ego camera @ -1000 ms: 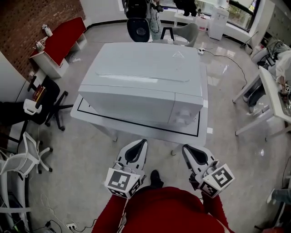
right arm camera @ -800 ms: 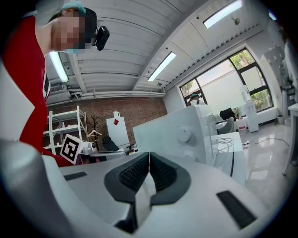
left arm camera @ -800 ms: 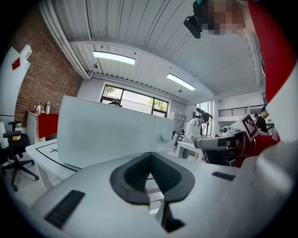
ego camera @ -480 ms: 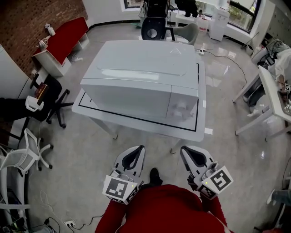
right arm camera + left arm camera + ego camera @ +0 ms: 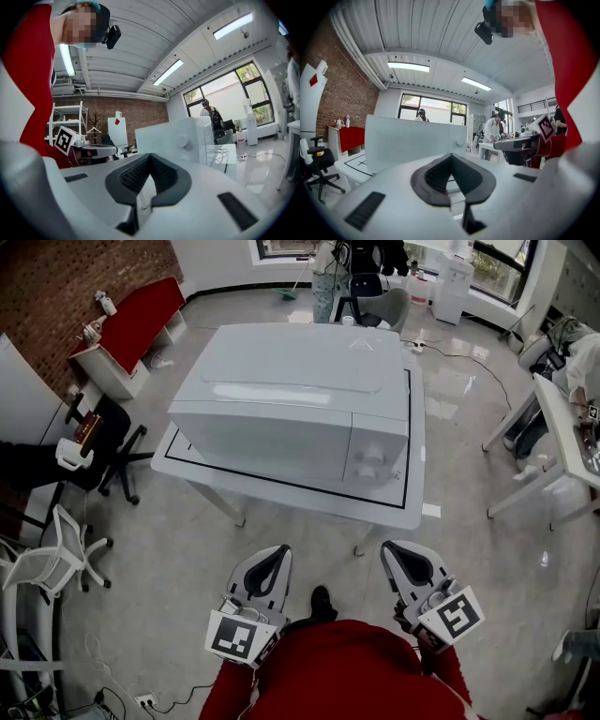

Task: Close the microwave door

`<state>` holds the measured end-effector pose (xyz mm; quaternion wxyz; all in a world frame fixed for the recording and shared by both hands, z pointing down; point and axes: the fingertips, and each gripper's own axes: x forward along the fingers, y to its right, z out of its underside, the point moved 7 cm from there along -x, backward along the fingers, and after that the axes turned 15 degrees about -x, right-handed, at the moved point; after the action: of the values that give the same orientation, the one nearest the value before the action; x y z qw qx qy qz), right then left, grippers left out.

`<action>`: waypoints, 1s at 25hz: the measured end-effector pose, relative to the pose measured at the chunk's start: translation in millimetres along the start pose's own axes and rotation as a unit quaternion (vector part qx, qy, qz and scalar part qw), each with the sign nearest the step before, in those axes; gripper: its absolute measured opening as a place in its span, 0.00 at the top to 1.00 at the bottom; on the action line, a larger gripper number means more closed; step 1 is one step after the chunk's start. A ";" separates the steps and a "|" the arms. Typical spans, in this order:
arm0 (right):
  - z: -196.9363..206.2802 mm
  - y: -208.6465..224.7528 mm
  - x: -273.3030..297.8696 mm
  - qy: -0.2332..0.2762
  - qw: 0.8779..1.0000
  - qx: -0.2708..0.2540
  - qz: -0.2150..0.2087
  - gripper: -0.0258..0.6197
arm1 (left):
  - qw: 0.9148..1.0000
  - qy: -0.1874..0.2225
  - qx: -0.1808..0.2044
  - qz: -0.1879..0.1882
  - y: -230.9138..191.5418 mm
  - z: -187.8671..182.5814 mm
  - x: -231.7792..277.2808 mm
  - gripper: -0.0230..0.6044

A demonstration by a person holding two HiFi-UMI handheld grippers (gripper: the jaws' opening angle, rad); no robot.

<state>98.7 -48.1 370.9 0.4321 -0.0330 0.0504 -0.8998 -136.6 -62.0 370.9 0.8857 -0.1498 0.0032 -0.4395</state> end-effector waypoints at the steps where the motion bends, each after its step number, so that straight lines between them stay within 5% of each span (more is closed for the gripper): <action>1: 0.6 -0.6 -0.1 -0.002 1.000 -0.003 0.000 0.94 | 1.000 0.001 -0.002 0.001 -0.4 0.4 -0.8 0.95; 25: 13.1 11.1 5.4 -0.024 1.000 0.012 0.013 0.94 | 1.000 -0.001 -0.018 -0.008 -13.7 -0.9 8.1 0.95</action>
<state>105.3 -59.9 382.7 0.4451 -0.0489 0.0298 -0.8936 -142.5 -76.4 374.8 0.8790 -0.1667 0.0090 -0.4466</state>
